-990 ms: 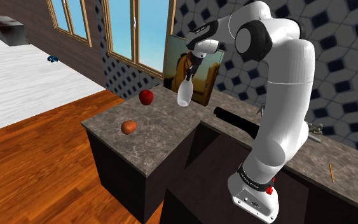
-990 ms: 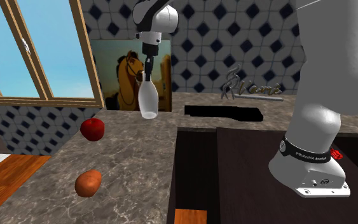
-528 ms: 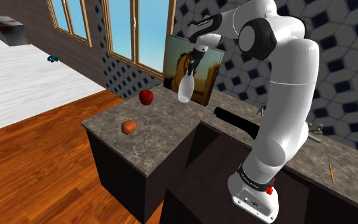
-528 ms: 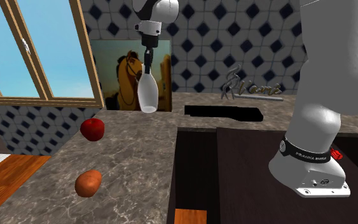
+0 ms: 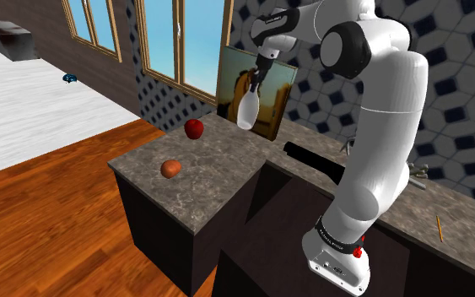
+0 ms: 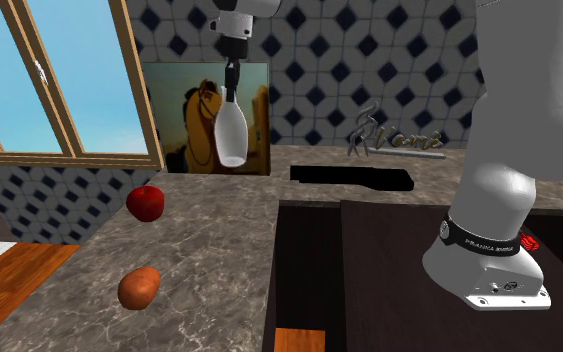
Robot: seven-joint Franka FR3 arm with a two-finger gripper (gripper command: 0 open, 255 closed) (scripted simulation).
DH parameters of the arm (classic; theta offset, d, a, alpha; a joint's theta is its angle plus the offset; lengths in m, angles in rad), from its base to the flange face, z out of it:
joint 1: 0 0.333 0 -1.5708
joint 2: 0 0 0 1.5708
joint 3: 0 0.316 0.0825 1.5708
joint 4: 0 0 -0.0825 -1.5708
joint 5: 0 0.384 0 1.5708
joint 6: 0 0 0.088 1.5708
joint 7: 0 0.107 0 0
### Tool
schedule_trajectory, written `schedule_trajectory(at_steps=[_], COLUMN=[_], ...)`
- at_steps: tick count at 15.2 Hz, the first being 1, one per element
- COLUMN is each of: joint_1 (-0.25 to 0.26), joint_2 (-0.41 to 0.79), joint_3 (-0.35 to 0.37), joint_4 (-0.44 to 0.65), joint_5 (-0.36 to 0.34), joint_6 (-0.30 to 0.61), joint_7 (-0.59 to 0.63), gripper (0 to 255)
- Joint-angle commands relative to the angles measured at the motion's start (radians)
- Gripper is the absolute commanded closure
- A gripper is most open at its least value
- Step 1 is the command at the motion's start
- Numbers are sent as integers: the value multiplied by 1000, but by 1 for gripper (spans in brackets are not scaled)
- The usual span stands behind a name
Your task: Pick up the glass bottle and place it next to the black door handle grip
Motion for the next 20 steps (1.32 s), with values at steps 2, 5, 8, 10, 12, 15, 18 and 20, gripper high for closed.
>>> schedule_trajectory(at_steps=[2,5,8,10,12,15,18,20], joint_1=[-1,-2,-4,-6,-8,-13,-18,-22], joint_2=[-7,-12,-15,-15,-15,-12,-7,-1], joint_3=[-2,-4,-6,-7,-8,-9,-10,-11], joint_4=[30,64,100,126,154,198,246,281], joint_5=[-6,-10,-14,-16,-17,-18,-17,-16], joint_6=[-36,-73,-112,-138,-165,-206,-249,-278], joint_7=[7,13,19,23,26,31,35,38], gripper=[255,255,255,255,255,255,255,255])
